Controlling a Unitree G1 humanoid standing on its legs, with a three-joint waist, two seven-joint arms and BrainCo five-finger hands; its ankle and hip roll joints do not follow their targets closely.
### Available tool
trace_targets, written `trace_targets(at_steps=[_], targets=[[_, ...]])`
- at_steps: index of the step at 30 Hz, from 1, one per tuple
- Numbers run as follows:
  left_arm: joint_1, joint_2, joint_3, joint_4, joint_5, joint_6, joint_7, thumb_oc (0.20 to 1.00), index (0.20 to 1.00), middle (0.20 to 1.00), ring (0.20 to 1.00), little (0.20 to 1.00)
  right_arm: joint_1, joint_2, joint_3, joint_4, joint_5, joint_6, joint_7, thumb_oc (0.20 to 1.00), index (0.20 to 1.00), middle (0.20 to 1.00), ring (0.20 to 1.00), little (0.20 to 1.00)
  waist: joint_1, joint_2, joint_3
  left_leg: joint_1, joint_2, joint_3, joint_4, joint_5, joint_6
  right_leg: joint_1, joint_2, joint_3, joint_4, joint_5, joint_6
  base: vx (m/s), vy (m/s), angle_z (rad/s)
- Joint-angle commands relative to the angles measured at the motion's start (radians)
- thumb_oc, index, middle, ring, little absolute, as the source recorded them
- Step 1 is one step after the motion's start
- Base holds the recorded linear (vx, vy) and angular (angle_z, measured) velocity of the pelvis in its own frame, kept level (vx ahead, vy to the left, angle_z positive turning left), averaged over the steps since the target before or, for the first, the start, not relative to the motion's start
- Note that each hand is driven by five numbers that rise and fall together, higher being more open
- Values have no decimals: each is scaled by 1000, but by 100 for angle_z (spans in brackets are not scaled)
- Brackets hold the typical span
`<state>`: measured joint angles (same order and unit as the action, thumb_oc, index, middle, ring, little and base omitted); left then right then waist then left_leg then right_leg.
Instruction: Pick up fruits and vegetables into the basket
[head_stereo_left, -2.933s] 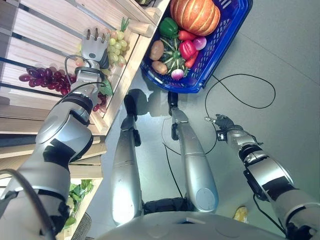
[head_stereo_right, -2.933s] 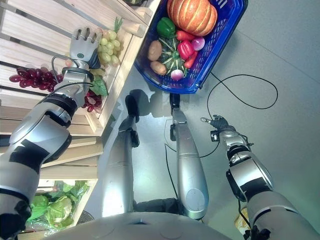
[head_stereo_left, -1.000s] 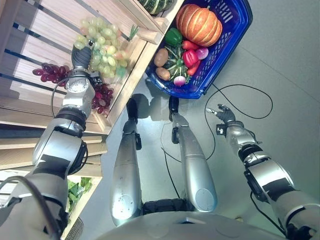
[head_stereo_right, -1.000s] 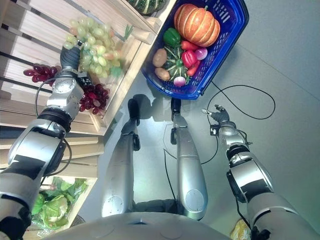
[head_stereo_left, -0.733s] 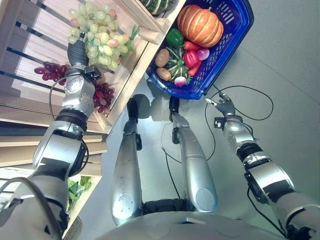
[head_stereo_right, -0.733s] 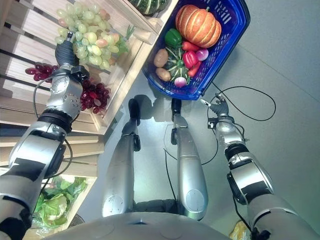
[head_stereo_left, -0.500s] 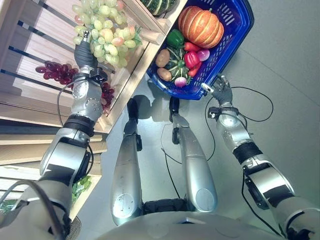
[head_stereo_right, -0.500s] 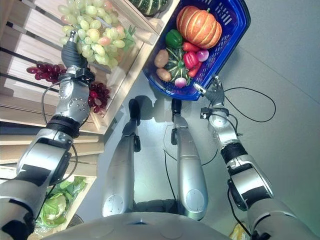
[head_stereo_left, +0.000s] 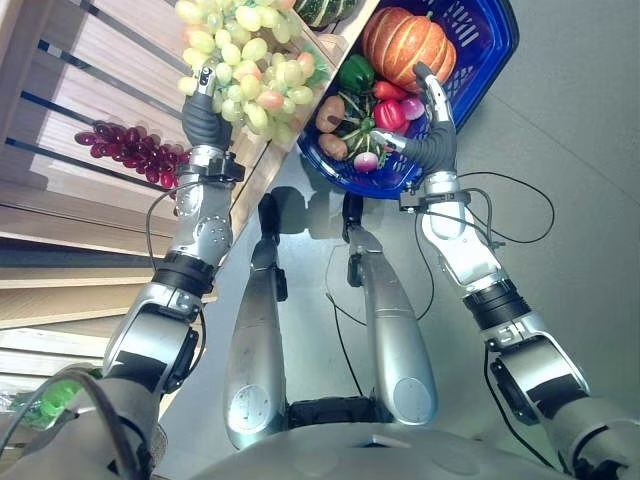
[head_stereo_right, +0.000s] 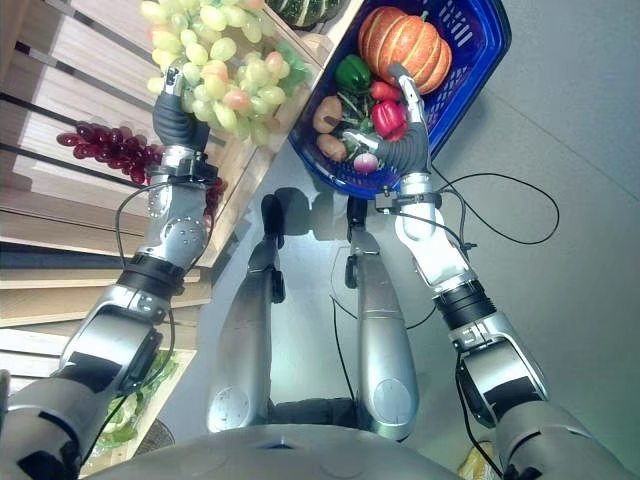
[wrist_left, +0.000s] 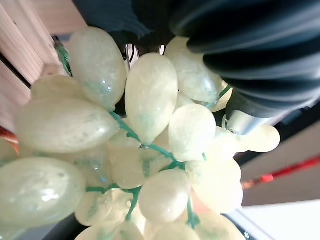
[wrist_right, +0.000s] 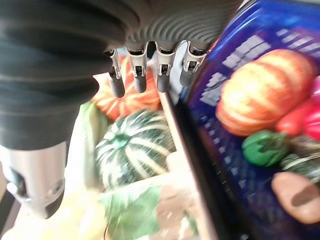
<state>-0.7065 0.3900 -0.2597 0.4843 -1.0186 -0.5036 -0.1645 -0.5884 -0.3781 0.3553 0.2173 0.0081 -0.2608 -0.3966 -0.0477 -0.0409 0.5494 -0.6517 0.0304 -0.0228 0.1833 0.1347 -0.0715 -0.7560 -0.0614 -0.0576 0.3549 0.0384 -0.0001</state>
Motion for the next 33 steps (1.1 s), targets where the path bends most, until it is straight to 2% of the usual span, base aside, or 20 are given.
trace_targets(at_steps=[1,7,13,16,24,28,33], targets=[[-11,-28,33,-131,59,-68,-68,200,200,200,200,200,12,-48,11,-144,-28,-26,59,1000,1000,1000,1000,1000,-6,56,-29,-4,-56,3,77,-100,26,80,2,-2,-29,-49,70,0,0,0],[-19,-21,15,-179,117,-64,-44,200,200,200,200,200,-27,-57,48,-189,16,3,127,1000,1000,1000,1000,1000,2,60,-29,0,-56,4,67,-92,26,84,-1,-4,-39,-45,68,0,0,0],[-39,-6,-18,-189,234,-73,58,200,200,200,200,200,-66,-50,92,-206,58,34,167,1000,1000,1000,1000,1000,10,64,-29,6,-58,3,63,-88,25,92,-7,-9,-43,-44,66,-5,-2,3],[-48,15,-30,-193,403,-88,199,200,200,200,200,200,-76,-55,115,-221,102,49,185,1000,1000,1000,1000,1000,16,63,-29,6,-59,3,62,-84,24,95,-8,-14,-46,-43,65,0,0,0],[-57,36,-54,-208,552,-95,347,200,200,200,200,200,-82,-59,145,-249,161,56,221,1000,1000,1000,1000,1000,23,62,-29,3,-60,0,57,-80,22,91,-9,-23,-46,-43,65,0,0,0],[-69,35,-65,-217,608,-83,395,200,200,200,200,200,-97,-55,157,-258,185,59,232,1000,1000,1000,1000,1000,25,61,-29,-5,-60,-2,53,-70,22,85,-6,-26,-51,-34,65,-1,-5,1],[-83,35,-74,-228,601,-83,390,200,200,200,200,200,-115,-52,176,-270,223,79,251,1000,1000,1000,1000,1000,27,60,-29,1,-60,-2,50,-73,22,87,-5,-27,-49,-40,64,0,-3,1]])
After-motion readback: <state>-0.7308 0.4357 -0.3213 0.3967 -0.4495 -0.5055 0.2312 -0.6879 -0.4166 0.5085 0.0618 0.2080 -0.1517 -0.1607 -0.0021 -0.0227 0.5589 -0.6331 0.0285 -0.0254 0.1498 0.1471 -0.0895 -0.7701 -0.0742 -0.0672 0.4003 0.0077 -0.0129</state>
